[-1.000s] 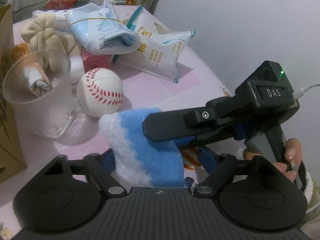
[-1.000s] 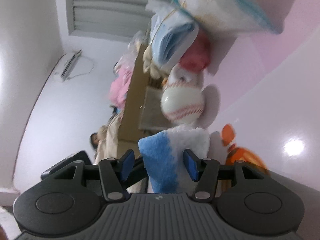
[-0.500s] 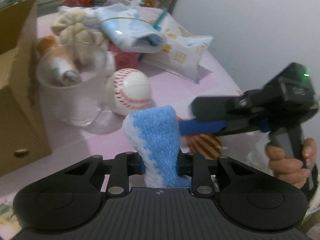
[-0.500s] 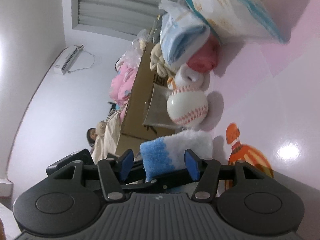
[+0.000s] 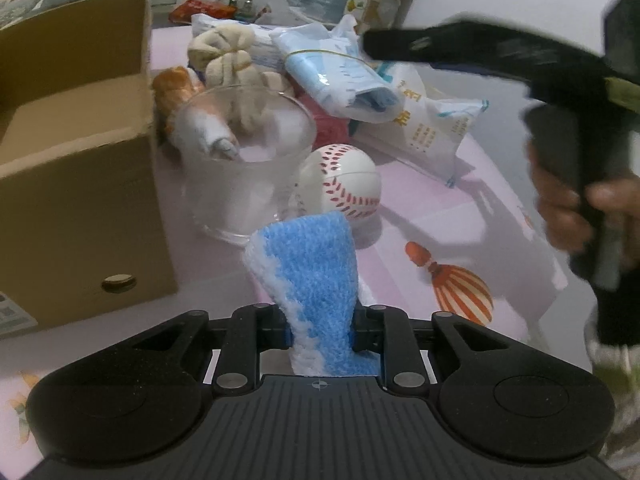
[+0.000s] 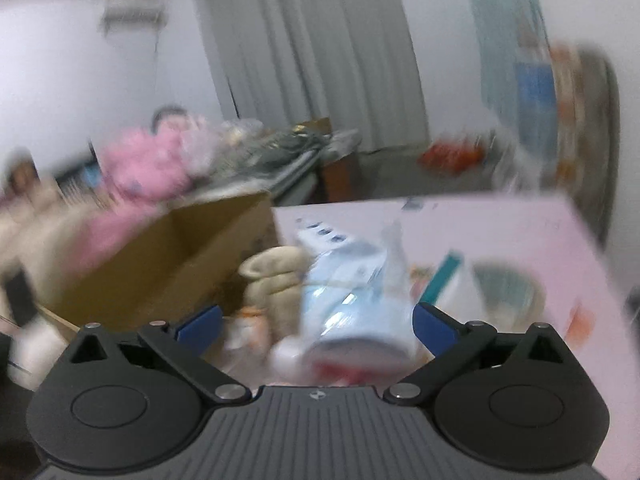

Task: Organize soft objects
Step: 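Grasp the rubber-banded mask bag with the right gripper while left holds towel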

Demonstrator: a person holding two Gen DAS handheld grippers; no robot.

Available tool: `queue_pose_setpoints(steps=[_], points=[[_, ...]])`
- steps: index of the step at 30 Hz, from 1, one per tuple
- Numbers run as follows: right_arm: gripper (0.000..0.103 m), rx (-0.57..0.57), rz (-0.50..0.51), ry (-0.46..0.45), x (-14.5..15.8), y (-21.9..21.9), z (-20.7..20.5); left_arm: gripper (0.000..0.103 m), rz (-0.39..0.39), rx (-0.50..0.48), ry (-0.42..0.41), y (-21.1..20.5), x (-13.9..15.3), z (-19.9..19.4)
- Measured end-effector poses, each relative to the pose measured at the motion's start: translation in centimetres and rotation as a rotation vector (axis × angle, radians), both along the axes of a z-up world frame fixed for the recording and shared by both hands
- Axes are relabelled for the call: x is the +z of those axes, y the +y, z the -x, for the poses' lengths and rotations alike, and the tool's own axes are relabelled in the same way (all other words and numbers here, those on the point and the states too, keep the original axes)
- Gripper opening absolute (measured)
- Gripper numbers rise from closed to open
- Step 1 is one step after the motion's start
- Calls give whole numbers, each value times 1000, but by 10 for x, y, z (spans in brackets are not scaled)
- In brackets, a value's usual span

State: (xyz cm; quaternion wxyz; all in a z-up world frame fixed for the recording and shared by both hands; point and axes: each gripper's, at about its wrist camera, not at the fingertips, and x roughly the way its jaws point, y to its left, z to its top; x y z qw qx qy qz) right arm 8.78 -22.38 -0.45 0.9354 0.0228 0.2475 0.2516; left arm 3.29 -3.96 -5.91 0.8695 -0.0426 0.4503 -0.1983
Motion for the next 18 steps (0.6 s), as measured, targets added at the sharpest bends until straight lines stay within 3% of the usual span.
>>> queue_pose_setpoints(steps=[4, 10, 18], points=[[100, 24, 217, -63, -13, 36, -16, 21, 6, 16, 3, 8, -1, 1], [100, 59, 387, -96, -33, 75, -30, 21, 23, 23, 9, 14, -2, 2], [95, 9, 354, -39, -35, 63, -43, 21, 34, 22, 12, 18, -5, 0]])
